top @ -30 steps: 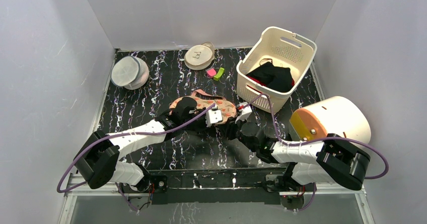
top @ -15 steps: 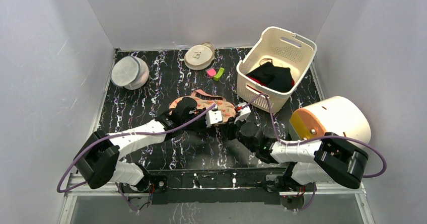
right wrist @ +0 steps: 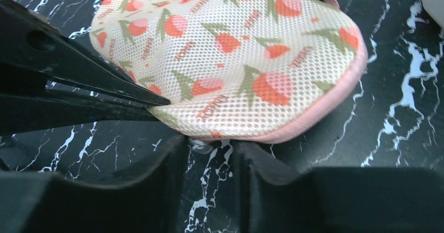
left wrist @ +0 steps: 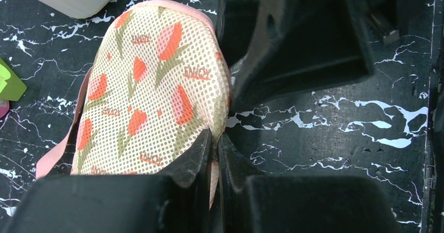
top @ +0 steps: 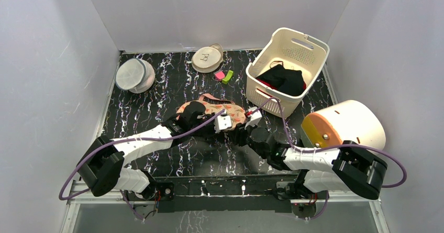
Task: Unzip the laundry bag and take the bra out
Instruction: Unzip the laundry bag at the center of the board.
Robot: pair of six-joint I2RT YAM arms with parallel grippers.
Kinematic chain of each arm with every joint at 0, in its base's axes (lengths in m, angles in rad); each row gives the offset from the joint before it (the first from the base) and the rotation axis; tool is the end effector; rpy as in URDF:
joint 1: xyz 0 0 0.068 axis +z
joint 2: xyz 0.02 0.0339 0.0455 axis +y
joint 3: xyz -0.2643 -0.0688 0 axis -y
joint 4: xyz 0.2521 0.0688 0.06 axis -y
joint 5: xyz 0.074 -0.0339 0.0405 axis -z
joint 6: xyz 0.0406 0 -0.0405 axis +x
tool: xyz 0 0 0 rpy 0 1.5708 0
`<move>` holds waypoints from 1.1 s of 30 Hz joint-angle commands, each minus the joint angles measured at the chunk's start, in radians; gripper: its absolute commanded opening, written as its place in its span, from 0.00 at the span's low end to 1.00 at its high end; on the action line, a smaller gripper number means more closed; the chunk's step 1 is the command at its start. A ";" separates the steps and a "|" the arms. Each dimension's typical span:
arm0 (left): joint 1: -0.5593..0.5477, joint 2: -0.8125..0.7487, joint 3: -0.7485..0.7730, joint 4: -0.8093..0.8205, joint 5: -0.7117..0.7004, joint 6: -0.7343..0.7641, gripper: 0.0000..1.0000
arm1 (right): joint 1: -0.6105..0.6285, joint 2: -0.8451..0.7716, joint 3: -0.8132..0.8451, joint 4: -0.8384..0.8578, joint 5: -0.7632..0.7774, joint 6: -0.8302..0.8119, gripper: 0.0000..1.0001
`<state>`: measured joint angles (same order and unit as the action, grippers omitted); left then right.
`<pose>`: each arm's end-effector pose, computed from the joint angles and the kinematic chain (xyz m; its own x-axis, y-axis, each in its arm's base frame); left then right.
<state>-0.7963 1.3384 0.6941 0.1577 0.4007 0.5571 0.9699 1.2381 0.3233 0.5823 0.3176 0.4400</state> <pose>0.1951 -0.2221 0.2152 0.1979 0.4939 -0.8467 0.9362 0.1607 0.3125 0.1469 0.1919 0.1634 -0.4296 0.0889 -0.8986 -0.4793 0.8209 0.3104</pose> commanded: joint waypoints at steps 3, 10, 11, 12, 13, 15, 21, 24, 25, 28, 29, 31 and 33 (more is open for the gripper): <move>-0.006 -0.021 0.031 0.008 0.042 0.007 0.00 | -0.002 -0.057 0.011 -0.080 0.078 -0.065 0.45; -0.006 -0.021 0.031 0.006 0.042 0.006 0.00 | -0.002 -0.025 0.058 -0.084 0.044 -0.100 0.43; -0.006 -0.021 0.031 0.006 0.041 0.006 0.00 | -0.002 -0.013 0.068 -0.084 0.034 -0.103 0.41; -0.005 -0.022 0.031 0.005 0.041 0.006 0.00 | -0.002 -0.001 0.080 -0.082 0.021 -0.104 0.40; -0.006 -0.022 0.030 0.005 0.040 0.007 0.00 | -0.002 0.012 0.089 -0.082 0.013 -0.104 0.39; -0.006 -0.022 0.031 0.004 0.041 0.007 0.00 | -0.001 0.033 0.101 -0.071 0.013 -0.102 0.38; -0.006 -0.022 0.030 0.003 0.040 0.007 0.00 | 0.000 0.051 0.106 -0.037 0.029 -0.075 0.27; -0.006 -0.024 0.031 0.004 0.038 0.008 0.00 | 0.000 0.037 0.090 -0.038 0.077 -0.050 0.20; -0.006 -0.025 0.030 0.004 0.039 0.007 0.00 | 0.002 0.029 0.082 -0.039 0.098 -0.041 0.17; -0.005 -0.023 0.030 0.001 0.040 0.010 0.00 | 0.001 0.013 0.073 -0.059 0.150 -0.035 0.02; -0.005 -0.024 0.031 -0.002 0.039 0.012 0.00 | 0.001 0.012 0.077 -0.078 0.168 -0.035 0.00; -0.005 -0.024 0.033 -0.009 0.036 0.017 0.00 | 0.001 0.017 0.096 -0.122 0.203 -0.033 0.00; -0.005 -0.025 0.032 -0.012 0.036 0.022 0.00 | 0.002 0.017 0.106 -0.138 0.192 -0.048 0.00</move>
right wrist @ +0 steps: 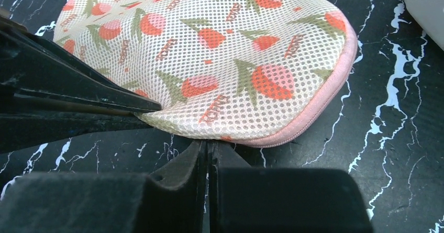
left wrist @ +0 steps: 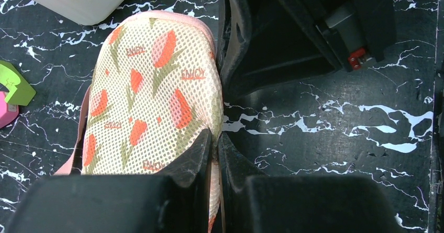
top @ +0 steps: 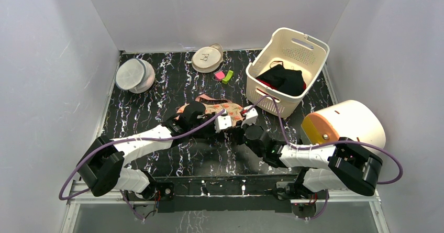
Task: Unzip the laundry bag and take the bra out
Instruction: Unzip the laundry bag at the center of the board.
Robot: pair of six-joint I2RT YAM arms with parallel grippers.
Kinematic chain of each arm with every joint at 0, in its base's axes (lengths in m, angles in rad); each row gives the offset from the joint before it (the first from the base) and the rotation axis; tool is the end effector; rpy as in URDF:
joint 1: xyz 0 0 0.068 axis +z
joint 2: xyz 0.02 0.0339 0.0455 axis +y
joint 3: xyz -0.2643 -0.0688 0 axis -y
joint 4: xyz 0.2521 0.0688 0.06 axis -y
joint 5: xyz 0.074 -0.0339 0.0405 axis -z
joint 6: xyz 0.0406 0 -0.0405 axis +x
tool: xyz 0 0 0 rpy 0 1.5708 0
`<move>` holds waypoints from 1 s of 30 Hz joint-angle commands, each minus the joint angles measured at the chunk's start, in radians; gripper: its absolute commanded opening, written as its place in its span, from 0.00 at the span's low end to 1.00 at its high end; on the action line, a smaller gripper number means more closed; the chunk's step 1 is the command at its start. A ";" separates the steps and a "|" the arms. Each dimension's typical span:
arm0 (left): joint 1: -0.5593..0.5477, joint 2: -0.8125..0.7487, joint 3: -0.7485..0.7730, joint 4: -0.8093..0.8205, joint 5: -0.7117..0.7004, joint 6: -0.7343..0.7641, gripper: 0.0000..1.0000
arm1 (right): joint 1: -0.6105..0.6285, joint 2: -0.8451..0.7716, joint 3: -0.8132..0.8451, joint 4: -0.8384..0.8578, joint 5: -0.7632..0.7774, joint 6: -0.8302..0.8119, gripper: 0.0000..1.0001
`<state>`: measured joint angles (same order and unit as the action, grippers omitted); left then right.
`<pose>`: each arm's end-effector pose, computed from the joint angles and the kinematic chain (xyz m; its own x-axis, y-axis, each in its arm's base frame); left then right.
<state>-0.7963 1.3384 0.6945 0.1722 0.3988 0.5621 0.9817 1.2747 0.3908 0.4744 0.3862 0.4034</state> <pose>0.1958 -0.2226 0.2167 0.2111 0.4865 -0.8478 0.9314 0.1630 0.3255 0.1525 0.2006 0.1650 -0.4304 0.0103 -0.9026 -0.4450 0.8676 0.2222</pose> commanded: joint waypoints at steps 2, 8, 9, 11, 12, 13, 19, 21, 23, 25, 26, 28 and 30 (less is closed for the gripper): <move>-0.006 -0.024 0.026 -0.022 0.041 0.019 0.08 | -0.011 -0.017 0.046 -0.029 0.082 -0.036 0.00; -0.029 -0.010 0.015 -0.008 0.045 0.018 0.42 | -0.010 -0.017 0.074 -0.046 -0.011 -0.043 0.00; -0.036 -0.005 0.014 -0.004 0.043 0.017 0.43 | -0.011 -0.019 0.075 -0.042 -0.028 -0.039 0.00; -0.047 0.004 0.015 0.003 0.039 0.009 0.48 | -0.010 -0.019 0.081 -0.042 -0.047 -0.027 0.00; -0.050 0.008 0.015 0.008 0.036 0.005 0.51 | -0.010 -0.019 0.084 -0.040 -0.058 -0.025 0.00; -0.052 0.010 0.014 0.013 0.032 0.001 0.57 | -0.009 -0.018 0.085 -0.040 -0.069 -0.022 0.00; -0.053 0.025 0.016 0.032 0.001 -0.020 0.55 | -0.003 -0.025 0.085 -0.027 -0.125 -0.005 0.00; -0.052 0.025 0.024 0.021 -0.013 -0.013 0.46 | -0.002 -0.035 0.083 -0.029 -0.128 -0.001 0.00; -0.052 0.025 0.026 0.012 -0.030 0.000 0.34 | -0.002 -0.047 0.078 -0.033 -0.126 0.000 0.00; -0.052 0.025 0.025 0.006 -0.048 0.011 0.24 | -0.002 -0.058 0.077 -0.046 -0.116 0.000 0.00; -0.052 0.021 0.025 0.003 -0.056 0.016 0.21 | -0.002 -0.065 0.077 -0.054 -0.110 0.000 0.00; -0.052 0.006 0.023 -0.005 -0.067 0.028 0.14 | -0.002 -0.080 0.074 -0.073 -0.094 0.007 0.00; -0.052 -0.012 0.021 -0.013 -0.077 0.040 0.07 | -0.002 -0.085 0.074 -0.086 -0.075 0.005 0.00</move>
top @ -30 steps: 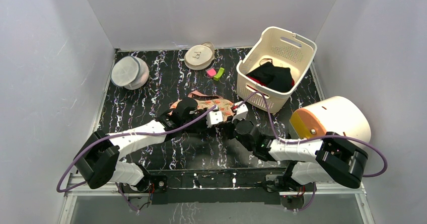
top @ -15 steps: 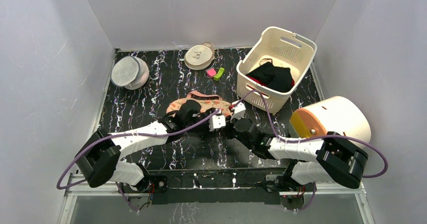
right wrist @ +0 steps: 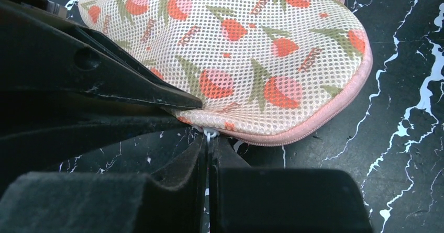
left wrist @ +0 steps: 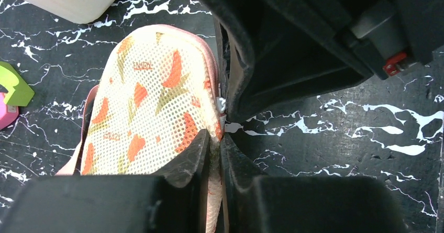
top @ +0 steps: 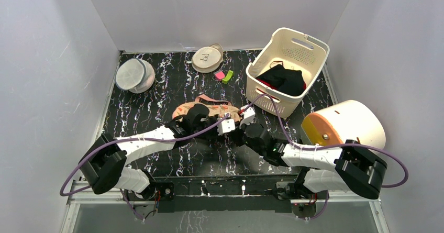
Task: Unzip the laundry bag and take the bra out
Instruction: Unzip the laundry bag at the center of the board.
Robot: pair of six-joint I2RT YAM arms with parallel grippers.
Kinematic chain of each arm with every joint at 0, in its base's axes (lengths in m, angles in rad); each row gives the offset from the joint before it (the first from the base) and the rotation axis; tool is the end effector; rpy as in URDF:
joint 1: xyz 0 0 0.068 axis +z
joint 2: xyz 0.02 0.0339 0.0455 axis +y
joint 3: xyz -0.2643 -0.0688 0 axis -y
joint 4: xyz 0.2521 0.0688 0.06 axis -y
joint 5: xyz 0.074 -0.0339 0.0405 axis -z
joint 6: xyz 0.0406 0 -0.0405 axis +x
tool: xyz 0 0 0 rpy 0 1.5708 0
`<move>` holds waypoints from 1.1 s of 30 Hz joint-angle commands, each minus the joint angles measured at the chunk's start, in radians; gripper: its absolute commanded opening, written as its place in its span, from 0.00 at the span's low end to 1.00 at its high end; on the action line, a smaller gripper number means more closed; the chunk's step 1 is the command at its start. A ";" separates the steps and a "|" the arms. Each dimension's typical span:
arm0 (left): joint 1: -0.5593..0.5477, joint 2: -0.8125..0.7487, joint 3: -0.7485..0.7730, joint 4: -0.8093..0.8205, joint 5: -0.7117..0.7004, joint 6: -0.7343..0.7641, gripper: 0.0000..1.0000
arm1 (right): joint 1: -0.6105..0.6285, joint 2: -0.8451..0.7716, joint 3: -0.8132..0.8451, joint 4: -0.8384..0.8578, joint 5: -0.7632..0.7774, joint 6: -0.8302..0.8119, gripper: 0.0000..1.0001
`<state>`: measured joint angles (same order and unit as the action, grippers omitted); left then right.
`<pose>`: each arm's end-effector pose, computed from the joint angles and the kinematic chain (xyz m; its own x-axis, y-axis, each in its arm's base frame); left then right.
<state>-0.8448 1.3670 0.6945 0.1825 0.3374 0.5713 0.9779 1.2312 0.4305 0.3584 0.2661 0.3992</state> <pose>0.1892 -0.2334 0.2094 0.2236 0.5167 -0.8265 0.9257 0.1529 0.3460 0.1501 0.2037 0.1751 -0.4797 -0.0409 -0.8765 -0.5219 0.8163 0.2476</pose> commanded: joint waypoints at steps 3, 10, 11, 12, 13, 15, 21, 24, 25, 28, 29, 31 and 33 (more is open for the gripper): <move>-0.004 -0.067 0.016 -0.037 -0.026 0.049 0.00 | -0.003 -0.042 0.059 -0.041 0.073 0.001 0.00; -0.004 -0.099 -0.001 -0.045 -0.043 0.077 0.00 | -0.107 -0.099 0.063 -0.170 0.076 -0.014 0.00; -0.003 -0.101 -0.002 -0.048 -0.045 0.080 0.00 | -0.149 -0.106 0.061 -0.184 0.051 -0.017 0.00; -0.003 -0.103 -0.003 -0.050 -0.047 0.084 0.00 | -0.193 -0.111 0.062 -0.202 0.013 -0.022 0.00; -0.003 -0.105 -0.004 -0.056 -0.050 0.088 0.00 | -0.234 -0.111 0.066 -0.224 -0.014 -0.026 0.00; -0.003 -0.109 -0.007 -0.059 -0.056 0.094 0.00 | -0.286 -0.108 0.082 -0.265 -0.051 -0.049 0.00; -0.004 -0.087 0.008 -0.084 -0.011 0.087 0.03 | -0.280 -0.120 0.099 -0.271 -0.241 -0.111 0.00; -0.003 -0.079 0.013 -0.089 0.027 0.074 0.25 | -0.235 -0.139 0.084 -0.234 -0.257 -0.087 0.00; -0.004 -0.082 0.012 -0.088 0.041 0.070 0.34 | -0.219 -0.143 0.082 -0.222 -0.256 -0.078 0.00; -0.004 -0.090 0.008 -0.079 0.093 0.045 0.53 | -0.189 -0.140 0.082 -0.191 -0.260 -0.053 0.00; -0.004 -0.091 0.010 -0.077 0.114 0.034 0.56 | -0.180 -0.132 0.085 -0.183 -0.264 -0.046 0.00; -0.005 -0.091 0.018 -0.068 0.148 0.005 0.58 | -0.158 -0.115 0.097 -0.167 -0.263 -0.037 0.00; -0.005 -0.085 0.020 -0.051 0.159 -0.022 0.58 | -0.129 -0.095 0.111 -0.156 -0.247 -0.031 0.00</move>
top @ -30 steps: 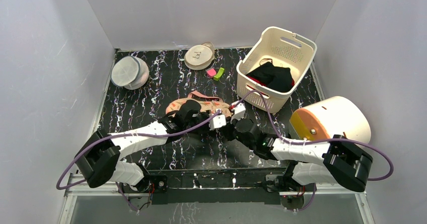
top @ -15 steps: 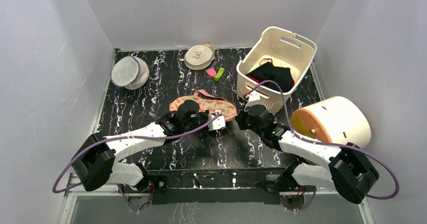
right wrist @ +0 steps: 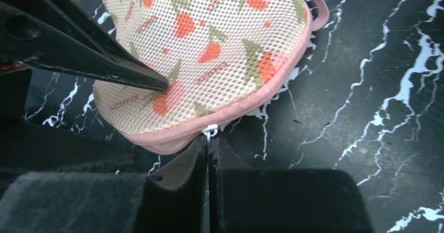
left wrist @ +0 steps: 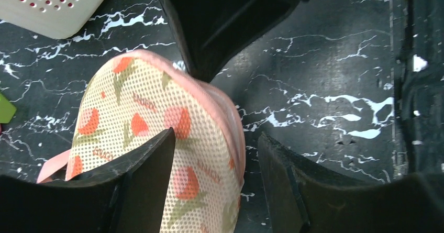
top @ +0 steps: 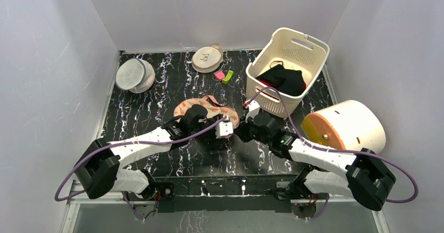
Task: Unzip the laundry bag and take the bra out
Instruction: Unzip the laundry bag at the center of the board.
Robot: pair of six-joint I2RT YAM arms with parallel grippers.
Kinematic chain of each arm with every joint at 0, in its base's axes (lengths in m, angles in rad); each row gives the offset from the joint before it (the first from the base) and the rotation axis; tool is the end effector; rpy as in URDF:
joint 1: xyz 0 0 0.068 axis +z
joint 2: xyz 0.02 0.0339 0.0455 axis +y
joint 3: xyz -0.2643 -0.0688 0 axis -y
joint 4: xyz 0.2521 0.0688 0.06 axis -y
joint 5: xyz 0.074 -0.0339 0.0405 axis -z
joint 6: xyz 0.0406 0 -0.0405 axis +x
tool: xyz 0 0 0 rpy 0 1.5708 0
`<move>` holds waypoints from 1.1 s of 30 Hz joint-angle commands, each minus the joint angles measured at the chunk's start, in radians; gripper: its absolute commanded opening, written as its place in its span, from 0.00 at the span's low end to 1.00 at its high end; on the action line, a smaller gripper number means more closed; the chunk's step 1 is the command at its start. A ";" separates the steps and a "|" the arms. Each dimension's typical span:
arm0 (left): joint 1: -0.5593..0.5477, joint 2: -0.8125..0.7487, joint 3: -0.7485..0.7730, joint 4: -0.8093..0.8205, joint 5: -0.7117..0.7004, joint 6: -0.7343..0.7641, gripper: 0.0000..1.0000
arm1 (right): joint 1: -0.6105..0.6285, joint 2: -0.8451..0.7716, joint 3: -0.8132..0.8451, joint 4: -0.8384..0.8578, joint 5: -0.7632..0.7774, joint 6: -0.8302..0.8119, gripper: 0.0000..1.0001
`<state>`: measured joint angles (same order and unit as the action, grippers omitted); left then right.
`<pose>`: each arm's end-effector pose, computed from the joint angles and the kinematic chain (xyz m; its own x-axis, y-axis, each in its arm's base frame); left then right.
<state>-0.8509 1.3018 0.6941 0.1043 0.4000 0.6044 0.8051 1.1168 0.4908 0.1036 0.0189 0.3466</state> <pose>0.1784 -0.2274 0.2199 0.2596 0.4978 -0.8275 0.9356 0.0825 0.3432 0.1689 0.1745 0.1948 -0.5662 -0.0989 -0.8183 -0.5498 0.7850 0.2855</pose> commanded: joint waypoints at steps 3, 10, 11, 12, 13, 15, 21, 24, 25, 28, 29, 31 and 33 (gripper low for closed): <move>0.000 -0.003 0.035 0.009 0.074 -0.054 0.55 | 0.073 0.047 0.064 0.121 0.009 0.032 0.00; -0.002 -0.003 0.037 0.005 -0.014 -0.041 0.45 | 0.105 0.086 0.078 0.150 0.008 0.051 0.00; -0.002 -0.003 0.038 0.000 -0.018 -0.038 0.43 | 0.108 0.086 0.078 0.148 0.012 0.051 0.00; -0.002 -0.002 0.039 -0.003 -0.025 -0.036 0.40 | 0.110 0.085 0.078 0.147 0.017 0.051 0.00; -0.001 -0.004 0.039 -0.004 -0.033 -0.033 0.37 | 0.110 0.080 0.076 0.148 0.020 0.051 0.00; -0.002 -0.004 0.039 -0.002 -0.044 -0.030 0.31 | 0.110 0.068 0.071 0.147 0.022 0.051 0.00; -0.002 -0.013 0.039 -0.011 -0.070 -0.015 0.09 | 0.110 0.054 0.062 0.136 0.037 0.056 0.00; -0.001 -0.029 0.031 -0.013 -0.079 -0.007 0.03 | 0.111 0.065 0.057 0.145 0.055 0.083 0.00; -0.003 -0.032 0.031 -0.015 -0.078 -0.005 0.01 | 0.111 0.076 0.066 0.134 0.058 0.084 0.00; -0.003 -0.039 0.026 -0.018 -0.081 0.001 0.00 | 0.111 0.093 0.095 0.083 0.093 0.081 0.00; -0.004 -0.038 0.026 -0.019 -0.081 0.003 0.00 | 0.109 0.090 0.097 0.069 0.119 0.084 0.00; -0.004 -0.037 0.026 -0.020 -0.080 0.005 0.00 | 0.091 0.077 0.093 0.054 0.146 0.088 0.00; -0.003 -0.037 0.026 -0.021 -0.076 0.006 0.00 | 0.030 0.073 0.090 0.039 0.121 0.092 0.00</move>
<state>-0.8528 1.3010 0.6945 0.1009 0.3206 0.5949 0.9058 1.2098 0.5350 0.1398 0.0898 0.4244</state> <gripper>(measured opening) 0.029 0.010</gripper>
